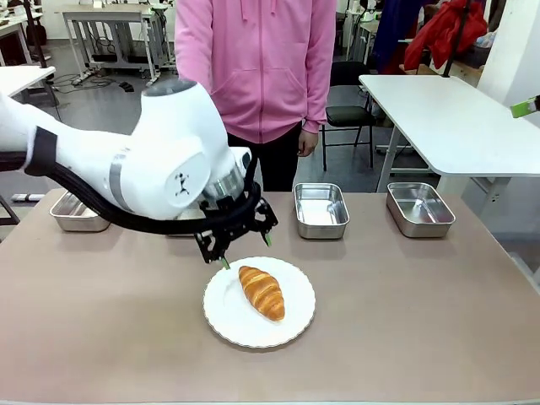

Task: Place the bread in the container.
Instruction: Place the Butter Roll into the Airtight Container indicated by the human.

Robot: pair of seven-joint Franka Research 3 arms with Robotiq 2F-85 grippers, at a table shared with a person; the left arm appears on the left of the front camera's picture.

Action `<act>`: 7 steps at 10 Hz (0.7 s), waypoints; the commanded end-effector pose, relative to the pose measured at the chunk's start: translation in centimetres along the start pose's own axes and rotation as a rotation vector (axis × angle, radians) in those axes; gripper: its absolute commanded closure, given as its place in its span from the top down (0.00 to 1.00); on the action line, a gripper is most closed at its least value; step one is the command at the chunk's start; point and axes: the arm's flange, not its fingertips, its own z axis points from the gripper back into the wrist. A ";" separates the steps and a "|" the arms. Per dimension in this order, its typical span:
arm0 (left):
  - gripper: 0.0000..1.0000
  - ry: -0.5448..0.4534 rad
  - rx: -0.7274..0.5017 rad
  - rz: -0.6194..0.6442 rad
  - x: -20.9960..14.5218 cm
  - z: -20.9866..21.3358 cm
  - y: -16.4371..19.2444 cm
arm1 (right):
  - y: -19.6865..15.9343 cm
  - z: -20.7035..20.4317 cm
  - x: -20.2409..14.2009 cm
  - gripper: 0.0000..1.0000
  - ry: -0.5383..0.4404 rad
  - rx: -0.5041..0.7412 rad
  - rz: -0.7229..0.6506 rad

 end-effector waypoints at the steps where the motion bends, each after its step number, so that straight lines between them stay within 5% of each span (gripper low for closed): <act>1: 1.00 -0.044 0.036 0.055 -1.0 -1.8 -0.7 | -0.2 0.0 0.1 1.00 -0.024 0.013 0.021; 7: 1.00 0.042 0.066 0.031 -2.2 -6.2 -1.6 | -0.2 0.0 0.1 1.00 -0.024 0.013 0.021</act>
